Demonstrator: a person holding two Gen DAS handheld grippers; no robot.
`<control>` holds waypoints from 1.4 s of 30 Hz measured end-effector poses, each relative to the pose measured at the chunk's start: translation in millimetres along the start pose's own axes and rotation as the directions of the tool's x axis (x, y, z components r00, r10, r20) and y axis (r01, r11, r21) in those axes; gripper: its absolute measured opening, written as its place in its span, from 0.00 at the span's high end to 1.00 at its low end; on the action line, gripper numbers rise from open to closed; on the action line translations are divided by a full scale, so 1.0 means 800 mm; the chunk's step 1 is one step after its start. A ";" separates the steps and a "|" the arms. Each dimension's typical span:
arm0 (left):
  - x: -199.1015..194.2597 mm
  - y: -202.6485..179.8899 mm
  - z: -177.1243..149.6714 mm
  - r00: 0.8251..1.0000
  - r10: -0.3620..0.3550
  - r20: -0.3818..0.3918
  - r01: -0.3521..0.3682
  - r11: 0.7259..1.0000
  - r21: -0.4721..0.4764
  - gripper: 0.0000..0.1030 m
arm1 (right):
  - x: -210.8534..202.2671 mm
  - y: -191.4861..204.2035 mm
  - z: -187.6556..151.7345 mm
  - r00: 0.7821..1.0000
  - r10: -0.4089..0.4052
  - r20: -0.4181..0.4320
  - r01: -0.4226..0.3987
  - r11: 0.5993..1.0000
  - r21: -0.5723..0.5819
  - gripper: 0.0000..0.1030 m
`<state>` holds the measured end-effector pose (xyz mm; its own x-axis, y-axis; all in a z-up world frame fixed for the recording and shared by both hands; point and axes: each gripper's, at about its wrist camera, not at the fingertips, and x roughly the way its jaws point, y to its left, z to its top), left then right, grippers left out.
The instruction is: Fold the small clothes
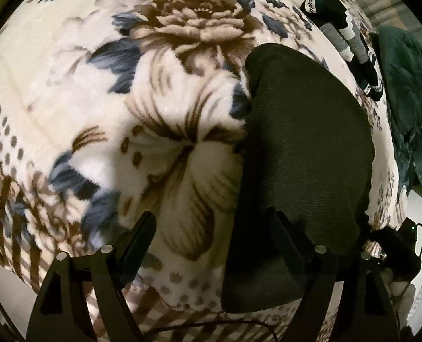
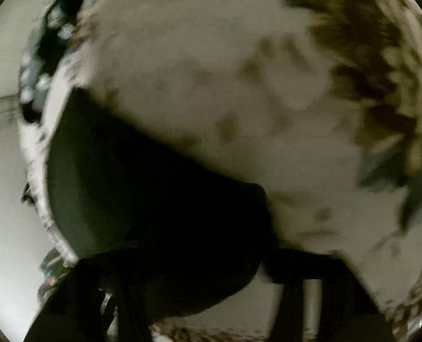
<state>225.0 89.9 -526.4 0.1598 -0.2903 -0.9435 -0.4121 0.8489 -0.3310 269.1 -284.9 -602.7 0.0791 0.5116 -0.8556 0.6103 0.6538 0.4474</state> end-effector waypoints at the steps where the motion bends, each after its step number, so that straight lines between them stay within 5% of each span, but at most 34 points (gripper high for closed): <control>1: 0.001 -0.001 0.003 1.000 -0.007 -0.001 0.007 1.000 -0.004 0.21 | 0.000 -0.002 -0.004 0.991 0.128 -0.033 -0.128 0.992 0.024 0.74; 2: 0.001 0.001 0.005 1.000 -0.016 -0.003 0.016 1.000 -0.009 0.21 | -0.002 -0.006 -0.006 0.968 0.248 -0.045 -0.246 0.968 0.055 0.74; 3: 0.001 0.003 0.006 1.000 -0.024 -0.001 0.024 1.000 -0.011 0.21 | -0.005 -0.016 -0.009 0.894 0.447 -0.046 -0.441 0.892 0.102 0.75; 5: 0.000 0.006 0.010 0.999 -0.040 0.005 0.040 0.999 -0.013 0.21 | -0.002 -0.039 -0.009 0.795 0.604 -0.049 -0.586 0.787 0.192 0.76; 6: 0.001 0.007 0.012 0.999 -0.054 0.006 0.054 0.998 -0.014 0.21 | 0.007 -0.057 -0.007 0.781 0.622 -0.059 -0.595 0.769 0.232 0.76; 8: 0.006 0.010 0.015 0.997 -0.077 0.002 0.077 0.997 -0.020 0.21 | 0.022 -0.090 0.000 0.858 0.507 -0.079 -0.469 0.837 0.282 0.72; 9: 0.009 0.011 0.017 0.996 -0.092 -0.004 0.092 0.995 -0.026 0.21 | 0.025 -0.100 0.003 0.883 0.460 -0.094 -0.420 0.863 0.283 0.59; 14: 0.026 0.011 0.029 0.983 -0.184 -0.025 0.184 0.983 -0.030 0.21 | -0.019 -0.050 0.020 0.959 0.245 -0.142 -0.247 0.969 0.002 0.29; 16: 0.034 0.008 0.035 0.975 -0.223 -0.022 0.222 0.975 -0.029 0.21 | -0.040 -0.017 0.031 0.973 0.195 -0.123 -0.211 0.968 -0.135 0.28; 21: 0.058 -0.008 0.051 0.959 -0.283 0.005 0.283 0.959 0.010 0.07 | -0.012 0.058 0.085 0.972 0.168 -0.163 -0.212 0.927 -0.309 0.28; 24: 0.067 -0.013 0.057 0.953 -0.304 0.009 0.304 0.953 0.007 0.00 | 0.043 0.086 0.107 0.950 0.146 -0.276 -0.243 0.902 -0.357 0.28; 26: 0.069 -0.018 0.058 0.954 -0.298 0.014 0.298 0.954 0.020 0.00 | 0.062 0.097 0.107 0.941 0.110 -0.320 -0.242 0.879 -0.411 0.15; 30: 0.068 -0.030 0.062 0.945 -0.324 0.039 0.322 0.945 0.052 0.00 | 0.074 0.112 0.098 0.902 0.135 -0.411 -0.325 0.839 -0.437 0.09; 32: 0.069 -0.037 0.064 0.941 -0.333 0.055 0.329 0.942 0.072 0.00 | 0.082 0.115 0.095 0.845 0.194 -0.498 -0.411 0.832 -0.373 0.20; 35: 0.070 -0.045 0.067 0.941 -0.330 0.073 0.320 0.940 0.116 0.00 | 0.098 0.123 0.075 0.829 0.143 -0.540 -0.408 0.816 -0.410 0.23; 36: 0.069 -0.048 0.068 0.939 -0.333 0.079 0.322 0.938 0.131 0.02 | 0.104 0.129 0.070 0.827 0.131 -0.547 -0.408 0.809 -0.423 0.26; 38: 0.065 -0.052 0.073 0.940 -0.332 0.077 0.318 0.936 0.154 0.37 | 0.115 0.141 0.061 0.847 0.091 -0.523 -0.370 0.809 -0.457 0.51; 40: 0.061 -0.050 0.083 0.930 -0.363 0.053 0.352 0.924 0.147 0.56 | 0.115 0.142 0.057 0.861 0.106 -0.497 -0.360 0.817 -0.450 0.59; 42: 0.053 -0.055 0.095 0.918 -0.395 0.029 0.386 0.909 0.159 0.64 | 0.096 0.138 0.049 0.878 0.156 -0.453 -0.368 0.825 -0.428 0.67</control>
<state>318.0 74.1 -550.9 0.3353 -0.5889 -0.7354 -0.1700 0.7299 -0.6621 373.1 -195.1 -629.6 -0.1926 0.8036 -0.5632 0.1369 0.5903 0.7955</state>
